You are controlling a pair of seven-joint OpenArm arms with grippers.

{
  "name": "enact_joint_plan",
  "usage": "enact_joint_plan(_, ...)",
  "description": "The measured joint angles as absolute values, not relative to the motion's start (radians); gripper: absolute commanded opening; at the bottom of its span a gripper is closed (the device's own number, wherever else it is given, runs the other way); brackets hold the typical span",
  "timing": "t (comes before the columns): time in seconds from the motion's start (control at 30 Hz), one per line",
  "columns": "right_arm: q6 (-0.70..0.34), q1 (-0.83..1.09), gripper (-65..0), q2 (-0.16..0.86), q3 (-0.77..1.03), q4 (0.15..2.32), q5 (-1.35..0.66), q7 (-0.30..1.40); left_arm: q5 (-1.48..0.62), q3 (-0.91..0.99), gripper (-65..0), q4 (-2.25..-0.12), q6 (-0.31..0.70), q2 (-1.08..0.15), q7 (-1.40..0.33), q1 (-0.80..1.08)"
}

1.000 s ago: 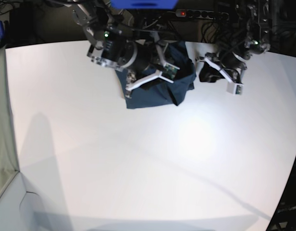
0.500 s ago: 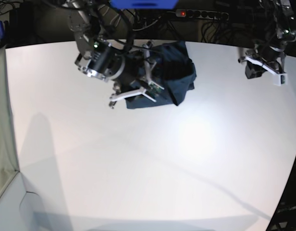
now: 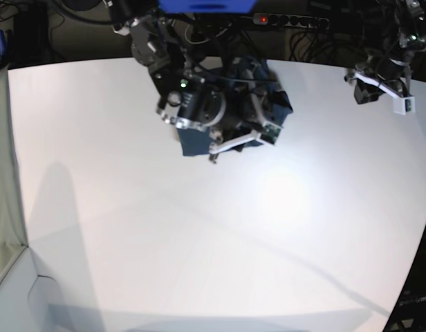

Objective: Layout the t-shirt on the table in an organized manner, then fold the t-shirt properly
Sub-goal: 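Adjust the bundle edges with both grippers to square the fold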

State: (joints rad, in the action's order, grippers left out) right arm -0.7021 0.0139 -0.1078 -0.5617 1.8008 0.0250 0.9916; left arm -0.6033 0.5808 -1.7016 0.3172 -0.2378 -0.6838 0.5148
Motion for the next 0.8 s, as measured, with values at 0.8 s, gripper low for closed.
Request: enact_joint_plan(0.8,-0.702,0.179,-39.7,-0.061,-0.509,1.905,0.028,0.974,-0.603,0.581,-50.2,-1.788,0.318,-0.237,-0.691,0.473)
